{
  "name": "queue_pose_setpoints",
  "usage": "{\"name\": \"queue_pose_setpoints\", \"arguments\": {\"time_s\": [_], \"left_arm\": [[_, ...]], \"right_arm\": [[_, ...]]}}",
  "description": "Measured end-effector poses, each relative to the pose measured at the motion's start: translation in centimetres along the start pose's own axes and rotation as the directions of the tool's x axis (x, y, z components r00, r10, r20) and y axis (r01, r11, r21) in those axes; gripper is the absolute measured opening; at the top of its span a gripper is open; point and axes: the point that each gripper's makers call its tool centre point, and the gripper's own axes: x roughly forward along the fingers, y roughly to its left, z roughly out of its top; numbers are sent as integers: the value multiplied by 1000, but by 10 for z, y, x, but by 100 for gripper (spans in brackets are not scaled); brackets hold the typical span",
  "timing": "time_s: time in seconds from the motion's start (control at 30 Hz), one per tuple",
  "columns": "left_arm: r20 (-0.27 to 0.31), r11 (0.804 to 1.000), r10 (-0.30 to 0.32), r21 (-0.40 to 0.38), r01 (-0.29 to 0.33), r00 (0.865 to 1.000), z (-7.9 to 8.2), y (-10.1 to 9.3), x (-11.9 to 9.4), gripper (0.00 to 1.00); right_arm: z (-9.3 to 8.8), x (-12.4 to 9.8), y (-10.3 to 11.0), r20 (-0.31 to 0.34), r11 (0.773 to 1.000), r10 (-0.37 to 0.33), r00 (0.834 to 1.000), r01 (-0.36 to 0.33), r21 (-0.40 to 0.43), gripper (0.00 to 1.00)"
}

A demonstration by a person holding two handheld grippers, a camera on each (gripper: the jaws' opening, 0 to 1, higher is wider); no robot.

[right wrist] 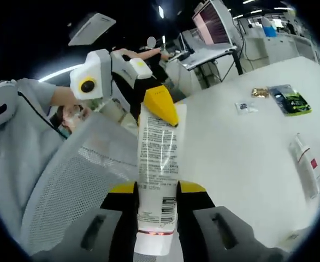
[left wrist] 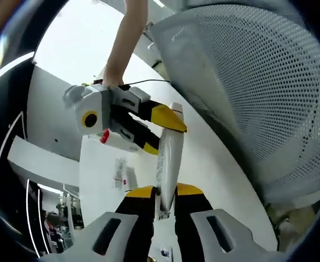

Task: Arrange the skincare products in the storage area until every visible bottle or jar stands upright without overlapping.

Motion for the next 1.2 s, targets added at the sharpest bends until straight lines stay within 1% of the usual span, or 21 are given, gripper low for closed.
{"name": "queue_pose_setpoints", "arguments": {"time_s": [0.13, 0.23, 0.3, 0.4, 0.5, 0.53, 0.57, 0.6, 0.63, 0.67, 0.7, 0.73, 0.8, 0.83, 0.87, 0.9, 0.97, 1.0, 1.03, 1.1, 1.2], "left_arm": [[-34, 999, 0, 40, 1, 999, -2, 1, -2, 6], [-55, 997, -13, 73, 17, 998, -1, 0, -2, 5], [-68, 996, -25, 78, 31, 997, 1, -1, -1, 5], [-92, 995, -60, 71, 67, 994, -1, -2, 1, 5], [-132, 993, -83, 73, 94, 988, -3, -2, 4, 5], [-156, 993, -101, 52, 110, 983, -4, -3, 4, 5], [-162, 991, -106, 59, 117, 981, -4, -2, 4, 5], [-174, 991, -116, 53, 127, 978, -5, -2, 4, 5], [-189, 989, -132, 42, 143, 973, -6, -3, 4, 5], [-204, 985, -165, 11, 171, 965, -8, -8, 3, 4], [-192, 984, -173, 1, 176, 966, -5, -8, 4, 4], [-190, 985, -173, -8, 175, 966, -3, -8, 5, 4], [-210, 983, -186, -27, 184, 960, -5, -12, 5, 3], [-209, 983, -184, -38, 180, 961, -6, -11, 5, 3], [-208, 983, -185, -46, 179, 960, -6, -11, 5, 3], [-212, 980, -198, -78, 186, 957, -7, -12, 4, 3], [-217, 977, -208, -97, 191, 954, -8, -12, 3, 3], [-219, 972, -222, -129, 198, 950, -8, -12, 2, 3], [-219, 969, -230, -139, 203, 948, -7, -11, 2, 3], [-218, 964, -243, -160, 211, 945, -7, -11, 1, 3], [-207, 955, -260, -201, 219, 943, -6, -10, 1, 3]], "right_arm": [[2, 1, 0, 11, 1000, 1, 1000, -2, 11, 27], [1, 3, -1, 6, 1000, 0, 1000, 0, 19, 28], [0, 4, -1, 3, 1000, -2, 1000, 2, 16, 28], [-3, 7, -5, -12, 999, -30, 999, 30, 28, 28], [-5, 8, -10, -31, 997, -71, 997, 71, 10, 28], [-5, 8, -13, -38, 996, -91, 995, 91, 4, 28], [-5, 8, -14, -41, 994, -107, 993, 107, -6, 28], [-5, 8, -18, -48, 990, -137, 989, 136, -26, 28], [-5, 7, -19, -52, 988, -150, 987, 148, -31, 28], [-7, 6, -23, -65, 982, -183, 981, 180, -48, 27], [-11, 3, -31, -99, 966, -245, 964, 234, -114, 27], [-10, 4, -31, -95, 962, -258, 961, 248, -111, 26], [-9, 4, -30, -86, 967, -246, 966, 238, -90, 26], [-9, 3, -30, -85, 966, -249, 965, 241, -93, 26], [-9, 3, -31, -86, 963, -260, 962, 251, -104, 26], [-9, 2, -31, -86, 959, -268, 960, 257, -115, 25], [-6, 1, -32, -84, 949, -292, 953, 278, -150, 24], [-6, 0, -33, -85, 944, -301, 950, 284, -168, 24], [-4, -1, -34, -89, 938, -312, 946, 291, -190, 23], [-2, 0, -30, -96, 926, -332, 938, 306, -221, 22], [-3, -1, -30, -104, 918, -346, 932, 313, -245, 21]]}}
